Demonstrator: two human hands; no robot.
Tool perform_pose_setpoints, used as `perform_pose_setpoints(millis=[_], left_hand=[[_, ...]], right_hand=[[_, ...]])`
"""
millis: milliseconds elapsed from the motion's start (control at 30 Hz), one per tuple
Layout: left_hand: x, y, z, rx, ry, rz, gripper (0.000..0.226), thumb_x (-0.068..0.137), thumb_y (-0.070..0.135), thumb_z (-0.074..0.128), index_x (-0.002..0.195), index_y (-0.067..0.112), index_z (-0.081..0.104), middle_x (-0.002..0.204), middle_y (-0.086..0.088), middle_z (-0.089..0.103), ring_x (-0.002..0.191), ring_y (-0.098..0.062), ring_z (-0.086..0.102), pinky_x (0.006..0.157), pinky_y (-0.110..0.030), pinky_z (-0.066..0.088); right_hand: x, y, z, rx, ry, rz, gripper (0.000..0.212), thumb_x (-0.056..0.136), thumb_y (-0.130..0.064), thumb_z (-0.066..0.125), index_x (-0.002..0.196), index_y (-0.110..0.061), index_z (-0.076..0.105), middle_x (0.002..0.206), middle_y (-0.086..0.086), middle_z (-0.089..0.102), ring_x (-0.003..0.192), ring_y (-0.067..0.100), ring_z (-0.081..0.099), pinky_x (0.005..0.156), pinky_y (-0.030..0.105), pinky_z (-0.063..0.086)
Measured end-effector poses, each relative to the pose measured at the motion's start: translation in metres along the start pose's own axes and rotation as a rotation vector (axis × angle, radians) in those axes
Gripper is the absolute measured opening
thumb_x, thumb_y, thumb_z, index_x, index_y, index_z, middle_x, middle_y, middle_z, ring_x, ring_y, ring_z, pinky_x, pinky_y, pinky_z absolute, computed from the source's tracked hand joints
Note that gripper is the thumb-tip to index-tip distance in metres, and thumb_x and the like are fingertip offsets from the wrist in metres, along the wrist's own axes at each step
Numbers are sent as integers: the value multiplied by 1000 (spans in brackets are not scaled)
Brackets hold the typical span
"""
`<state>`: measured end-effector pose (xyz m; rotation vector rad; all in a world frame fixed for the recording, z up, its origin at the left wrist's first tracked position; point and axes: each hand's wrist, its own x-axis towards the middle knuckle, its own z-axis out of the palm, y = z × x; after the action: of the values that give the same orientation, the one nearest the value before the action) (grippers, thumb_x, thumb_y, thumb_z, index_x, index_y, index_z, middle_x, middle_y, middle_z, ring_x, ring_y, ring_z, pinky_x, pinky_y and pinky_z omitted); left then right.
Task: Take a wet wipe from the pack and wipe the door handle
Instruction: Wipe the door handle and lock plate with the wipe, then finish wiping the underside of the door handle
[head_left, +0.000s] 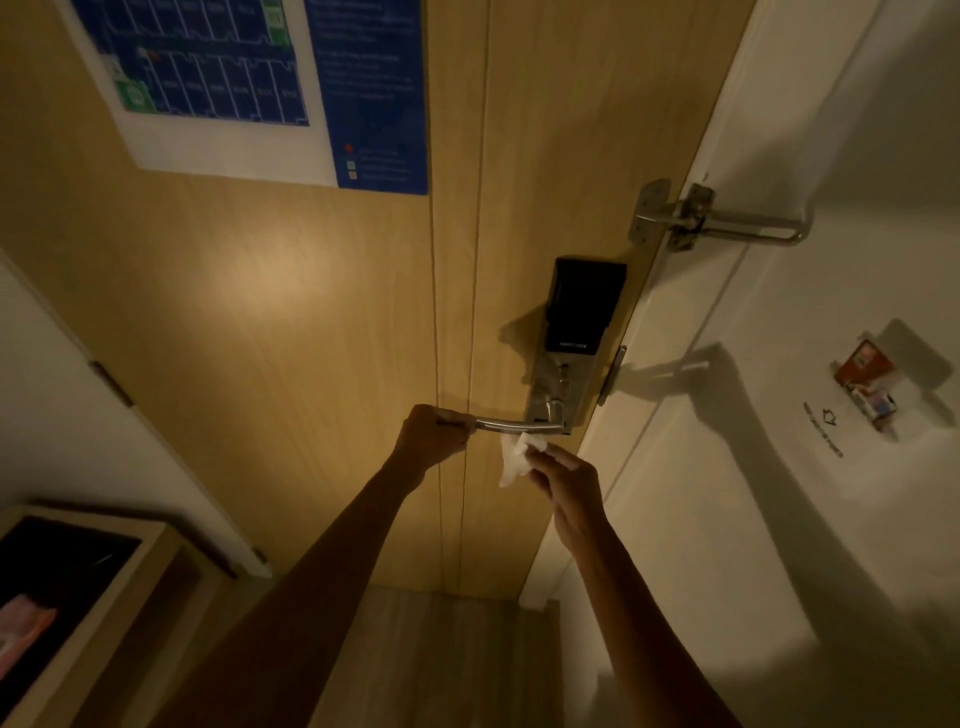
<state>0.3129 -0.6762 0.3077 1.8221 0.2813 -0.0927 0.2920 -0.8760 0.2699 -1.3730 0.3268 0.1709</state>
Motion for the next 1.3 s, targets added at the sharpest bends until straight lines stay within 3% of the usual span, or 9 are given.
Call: perform_pose_setpoints(millis=[167, 400, 533, 700, 833, 967, 1067, 1167, 1300], left_hand=[[-19, -14, -47, -5, 77, -7, 11, 83, 14, 69, 91, 19, 76, 89, 3, 75, 84, -10, 71, 65, -17, 55], [-66, -78, -170, -19, 280, -90, 7, 79, 20, 72, 80, 26, 76, 91, -8, 76, 84, -24, 73, 86, -46, 58], [-99, -118, -251, -35, 416, -184, 10, 79, 18, 74, 88, 13, 76, 89, -13, 73, 87, -30, 70, 89, -50, 56], [-157, -164, -357, 38, 622, -215, 15, 85, 15, 68, 89, 3, 75, 77, -6, 67, 72, -18, 63, 68, -24, 54], [-198, -214, -438, 4, 697, -298, 17, 85, 15, 67, 73, 22, 77, 81, -8, 74, 88, -30, 70, 75, -31, 60], [-227, -252, -489, 8, 789, -386, 14, 82, 16, 68, 76, 6, 75, 63, -5, 68, 80, -31, 71, 62, -23, 54], [-233, -280, -519, 34, 848, -431, 28, 85, 7, 64, 59, 14, 70, 53, 2, 63, 63, -23, 68, 54, -26, 55], [-229, -299, -541, -7, 881, -474, 11, 85, 3, 65, 82, -3, 73, 86, -26, 71, 80, -42, 67, 80, -50, 54], [-212, -328, -561, 118, 866, -611, 37, 89, 30, 61, 118, 7, 64, 125, -11, 62, 110, -28, 63, 95, -36, 49]], right_hand=[[-16, -2, 32, -100, -47, -29, 34, 85, -16, 70, 117, -9, 65, 105, 9, 68, 96, 24, 66, 78, 34, 57], [-38, 12, 149, -186, -231, 8, 28, 83, -16, 71, 110, -11, 67, 100, 11, 70, 88, 22, 68, 59, 21, 55], [-61, 37, 246, -269, -348, 13, 26, 80, -15, 73, 105, -16, 69, 100, 7, 70, 89, 22, 69, 66, 27, 59], [-105, 73, 369, -412, -510, -40, 17, 77, -15, 76, 93, -15, 72, 91, 6, 73, 80, 20, 71, 68, 31, 60], [-134, 105, 455, -576, -585, -131, 18, 72, -16, 79, 61, -23, 67, 65, 2, 71, 69, 29, 72, 72, 49, 60], [-154, 142, 523, -691, -681, -145, 10, 74, -19, 77, 71, -11, 72, 64, 6, 72, 63, 28, 70, 67, 46, 59], [-162, 172, 566, -762, -743, -160, 16, 75, -18, 75, 62, -18, 66, 66, 5, 71, 65, 25, 69, 59, 37, 57], [-160, 198, 602, -854, -835, -197, 20, 80, -16, 69, 61, -21, 64, 65, 0, 67, 62, 14, 62, 48, 17, 41], [-138, 234, 648, -974, -889, -227, 13, 82, -16, 66, 88, -7, 73, 81, 8, 73, 62, 9, 60, 43, 7, 35]])
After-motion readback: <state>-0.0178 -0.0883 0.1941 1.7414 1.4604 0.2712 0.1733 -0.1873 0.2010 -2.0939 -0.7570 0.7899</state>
